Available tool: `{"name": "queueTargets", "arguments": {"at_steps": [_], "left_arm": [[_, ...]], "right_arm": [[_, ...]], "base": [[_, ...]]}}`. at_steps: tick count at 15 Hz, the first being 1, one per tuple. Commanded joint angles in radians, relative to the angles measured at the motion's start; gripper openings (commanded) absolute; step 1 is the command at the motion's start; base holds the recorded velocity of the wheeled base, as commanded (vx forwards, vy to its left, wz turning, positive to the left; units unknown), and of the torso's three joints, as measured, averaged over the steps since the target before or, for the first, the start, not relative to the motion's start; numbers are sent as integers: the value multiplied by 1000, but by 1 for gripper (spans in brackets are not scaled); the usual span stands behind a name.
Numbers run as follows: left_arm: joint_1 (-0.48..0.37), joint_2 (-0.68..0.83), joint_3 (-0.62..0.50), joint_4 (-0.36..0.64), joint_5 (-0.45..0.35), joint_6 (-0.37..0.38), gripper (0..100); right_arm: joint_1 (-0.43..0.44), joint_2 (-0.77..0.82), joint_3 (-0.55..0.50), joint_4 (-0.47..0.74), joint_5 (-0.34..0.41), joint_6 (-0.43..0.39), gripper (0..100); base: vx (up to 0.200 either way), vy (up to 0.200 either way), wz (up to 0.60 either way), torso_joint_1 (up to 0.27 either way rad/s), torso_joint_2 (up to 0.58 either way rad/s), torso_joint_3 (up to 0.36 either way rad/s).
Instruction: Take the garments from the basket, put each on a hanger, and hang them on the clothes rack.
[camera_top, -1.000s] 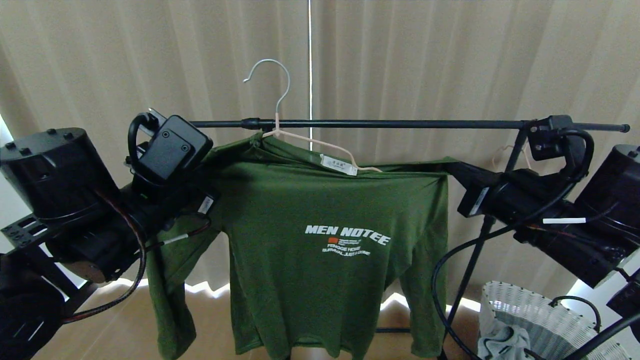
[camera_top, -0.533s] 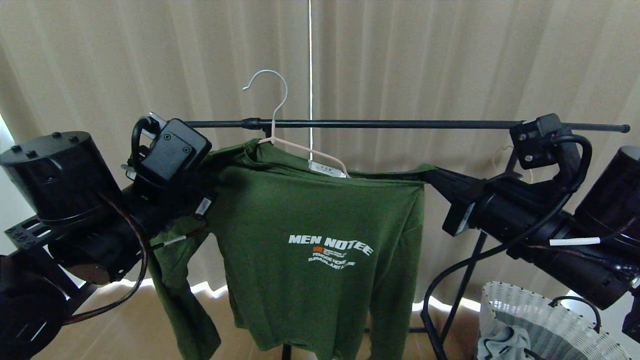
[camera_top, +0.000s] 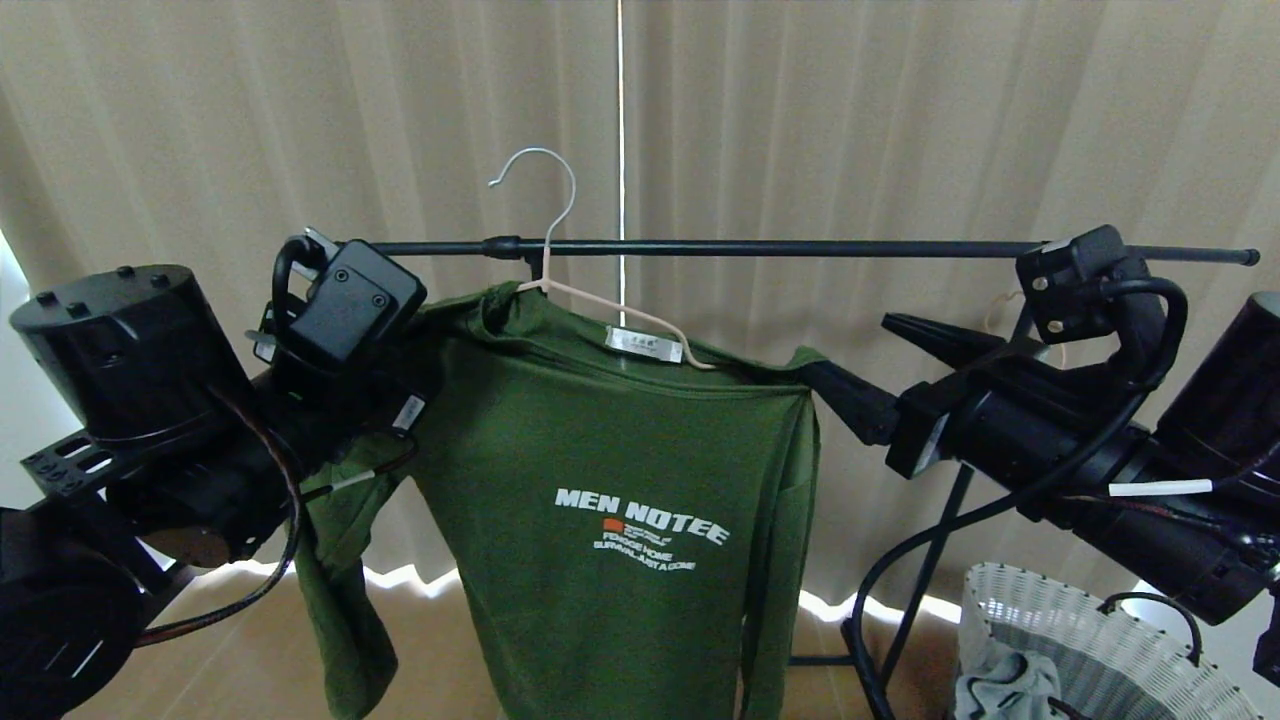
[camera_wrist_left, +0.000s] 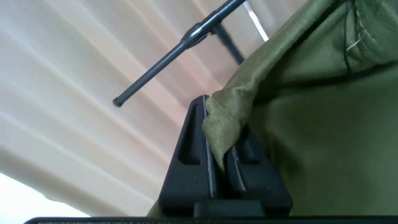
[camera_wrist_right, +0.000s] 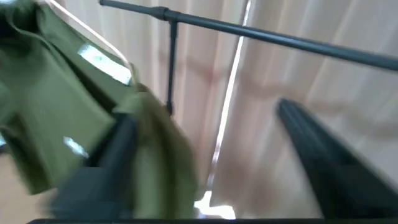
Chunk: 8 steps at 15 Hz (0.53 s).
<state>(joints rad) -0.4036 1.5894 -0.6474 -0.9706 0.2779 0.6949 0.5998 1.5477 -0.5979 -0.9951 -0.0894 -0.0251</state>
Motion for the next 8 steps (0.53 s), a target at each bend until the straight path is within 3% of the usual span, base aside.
{"name": "queueTargets", "arguments": {"at_steps": [1,3,5,8], "left_arm": [[0,1,2,0,7,0,0],[2,3,-4,0,9,-2,0],[5,3,-8,0,9,-2,0],[2,3,-15,-2,14,-5,0]], "right_arm": [[-34,2,-3,0,0,-35,100],[-94,5,-16,-2,20,-98,100],[-156,-4,-11,-4,115,-134,100],[-161,-46,3,21,235,-134,100]], "base": [[0,0,0,0,0,0],[0,0,0,0,0,0],[0,0,0,0,0,0],[0,0,0,0,0,0]]}}
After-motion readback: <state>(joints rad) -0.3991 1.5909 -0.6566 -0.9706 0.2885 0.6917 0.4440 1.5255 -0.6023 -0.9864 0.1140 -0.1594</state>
